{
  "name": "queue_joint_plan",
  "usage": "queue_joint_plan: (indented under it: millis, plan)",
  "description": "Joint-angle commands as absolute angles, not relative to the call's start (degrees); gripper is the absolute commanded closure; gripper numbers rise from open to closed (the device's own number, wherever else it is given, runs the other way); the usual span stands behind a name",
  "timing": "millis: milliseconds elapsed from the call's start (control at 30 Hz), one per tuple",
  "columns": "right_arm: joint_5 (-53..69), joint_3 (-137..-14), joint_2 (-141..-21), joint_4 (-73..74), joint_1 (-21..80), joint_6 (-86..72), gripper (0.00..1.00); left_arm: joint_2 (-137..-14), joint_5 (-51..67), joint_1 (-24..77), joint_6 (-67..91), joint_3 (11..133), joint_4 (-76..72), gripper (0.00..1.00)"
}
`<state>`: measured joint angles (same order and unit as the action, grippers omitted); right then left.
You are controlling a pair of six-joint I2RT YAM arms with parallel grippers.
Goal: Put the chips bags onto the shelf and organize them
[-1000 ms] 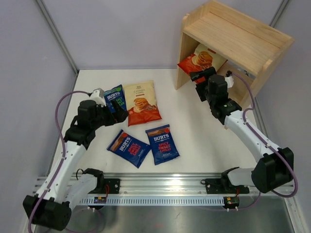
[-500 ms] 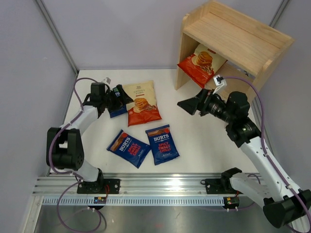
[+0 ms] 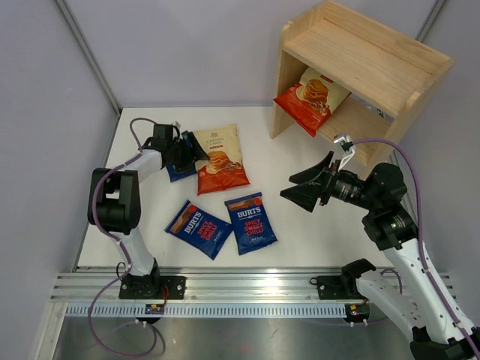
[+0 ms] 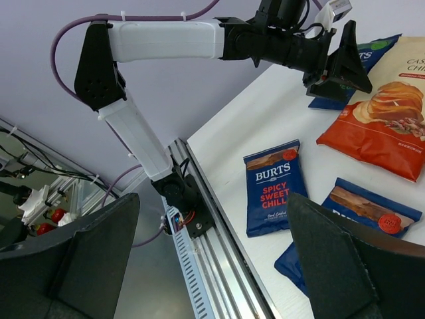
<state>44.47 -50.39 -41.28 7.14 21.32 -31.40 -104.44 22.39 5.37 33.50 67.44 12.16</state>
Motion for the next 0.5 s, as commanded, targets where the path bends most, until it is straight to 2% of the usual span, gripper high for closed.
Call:
queue_joint_plan:
  millis: [0, 133, 200, 300, 400, 433, 467]
  plan:
    - [46.0, -51.3, -41.9, 7.6, 21.4, -29.8, 0.01, -103.1, 19.3, 6.7, 33.4, 65.3, 11.6, 0.13]
    - [46.1, -50.5, -42.8, 6.4, 21.4, -30.9, 0.01, -104.1, 25.0, 7.1, 33.7, 62.0, 5.6, 0.11]
    - [46.1, -49.5, -42.8, 4.8, 21.4, -32.3, 0.02, -105.7, 24.3, 7.6, 34.0, 62.1, 5.7, 0.13]
    - [46.1, -49.1, -42.9, 4.3, 21.4, -33.0, 0.02, -105.9, 24.9, 8.3, 35.5, 60.1, 2.3, 0.22]
    - [45.4, -49.0, -43.1, 4.6, 21.4, -32.7, 0.03, -106.3, 25.9, 9.7, 36.0, 59.7, 0.4, 0.40]
    - [45.3, -48.9, -43.2, 4.7, 21.4, -32.6, 0.03, -106.3, 25.9, 10.1, 36.1, 59.9, 0.3, 0.52]
    - [44.9, -48.8, -43.2, 4.7, 21.4, -32.6, 0.03, -106.3, 25.8, 10.8, 36.2, 59.9, -1.0, 0.58]
